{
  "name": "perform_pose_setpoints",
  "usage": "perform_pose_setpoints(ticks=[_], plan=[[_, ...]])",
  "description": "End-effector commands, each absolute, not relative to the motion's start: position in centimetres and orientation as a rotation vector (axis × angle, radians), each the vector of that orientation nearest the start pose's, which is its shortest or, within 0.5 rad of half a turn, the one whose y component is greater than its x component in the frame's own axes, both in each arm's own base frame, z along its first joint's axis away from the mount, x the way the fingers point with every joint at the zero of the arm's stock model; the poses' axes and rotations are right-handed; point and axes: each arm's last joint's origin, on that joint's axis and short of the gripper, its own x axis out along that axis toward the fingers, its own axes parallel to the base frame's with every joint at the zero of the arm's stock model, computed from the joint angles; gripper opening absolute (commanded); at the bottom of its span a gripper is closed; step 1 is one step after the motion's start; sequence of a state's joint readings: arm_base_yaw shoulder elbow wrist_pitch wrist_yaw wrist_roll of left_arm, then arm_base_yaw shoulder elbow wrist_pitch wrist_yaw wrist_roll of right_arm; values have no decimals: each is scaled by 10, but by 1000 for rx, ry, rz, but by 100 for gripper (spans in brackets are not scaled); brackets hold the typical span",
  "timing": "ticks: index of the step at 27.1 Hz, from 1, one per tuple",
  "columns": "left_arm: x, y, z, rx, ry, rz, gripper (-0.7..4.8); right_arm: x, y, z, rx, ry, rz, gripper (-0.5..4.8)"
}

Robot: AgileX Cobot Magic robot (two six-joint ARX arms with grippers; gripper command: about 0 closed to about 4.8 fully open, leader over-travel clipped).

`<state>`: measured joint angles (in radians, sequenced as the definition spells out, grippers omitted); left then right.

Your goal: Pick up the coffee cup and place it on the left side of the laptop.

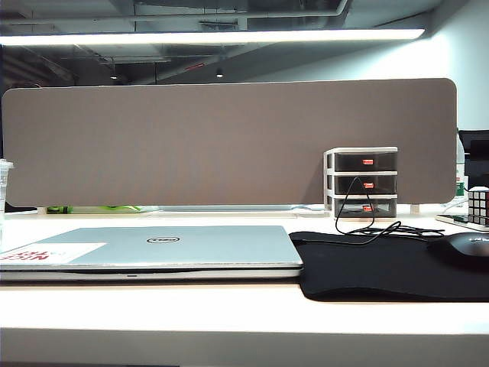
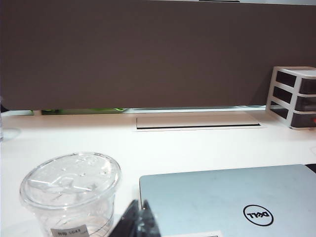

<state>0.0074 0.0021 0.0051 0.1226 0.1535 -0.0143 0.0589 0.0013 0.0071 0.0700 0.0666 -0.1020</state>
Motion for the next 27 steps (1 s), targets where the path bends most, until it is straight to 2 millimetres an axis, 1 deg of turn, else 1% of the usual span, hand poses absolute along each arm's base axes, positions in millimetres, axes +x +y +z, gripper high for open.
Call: perform_pose_setpoints(ticks=[1, 11, 27], plan=[[96, -3, 179, 1, -141, -109, -5, 97, 4, 173, -99, -89, -7, -1], [97, -3, 173, -21, -74, -134, -5, 97, 4, 172, -100, -86, -6, -1], [97, -3, 172, -21, -70, -134, -5, 97, 4, 172, -100, -85, -6, -1]])
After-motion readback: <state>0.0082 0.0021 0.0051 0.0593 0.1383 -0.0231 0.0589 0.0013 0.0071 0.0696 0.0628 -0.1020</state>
